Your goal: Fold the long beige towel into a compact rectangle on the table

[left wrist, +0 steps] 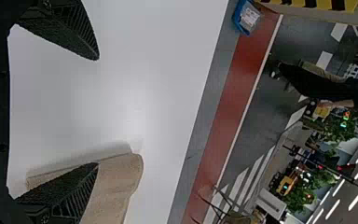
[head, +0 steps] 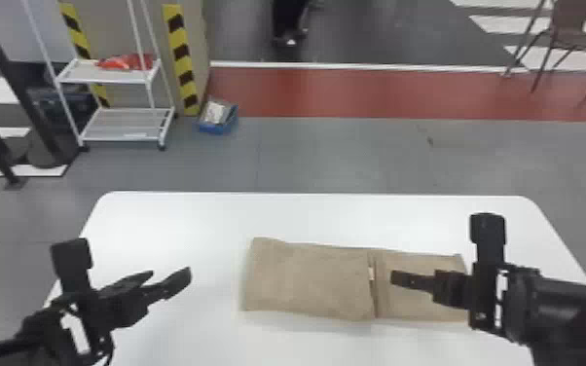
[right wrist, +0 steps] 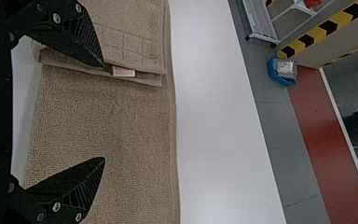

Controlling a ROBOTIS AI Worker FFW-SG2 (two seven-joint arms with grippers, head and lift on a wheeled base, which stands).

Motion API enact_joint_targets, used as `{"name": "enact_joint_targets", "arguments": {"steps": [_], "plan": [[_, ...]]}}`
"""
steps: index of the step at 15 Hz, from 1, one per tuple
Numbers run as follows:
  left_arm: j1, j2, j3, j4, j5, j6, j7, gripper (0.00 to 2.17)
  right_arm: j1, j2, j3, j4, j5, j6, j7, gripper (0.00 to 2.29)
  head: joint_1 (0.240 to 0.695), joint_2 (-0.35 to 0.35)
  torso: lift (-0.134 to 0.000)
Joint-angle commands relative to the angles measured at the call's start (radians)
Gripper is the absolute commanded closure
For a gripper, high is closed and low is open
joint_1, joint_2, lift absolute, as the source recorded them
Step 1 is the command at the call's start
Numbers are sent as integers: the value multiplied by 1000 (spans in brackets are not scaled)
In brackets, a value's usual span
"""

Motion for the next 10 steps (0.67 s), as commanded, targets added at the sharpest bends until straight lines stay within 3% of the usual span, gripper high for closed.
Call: {"name": "enact_joint_targets", "arguments": {"steps": [1,10], "plan": [[12,0,29,-1,7,-11,-21,80,-1,1,45,41,-8,-58,-26,194,695,1,0],[26,0,31,-13,7,-33,-61,90,-18,1,130,130,-34,-160,-94,194,695,57,0]]}}
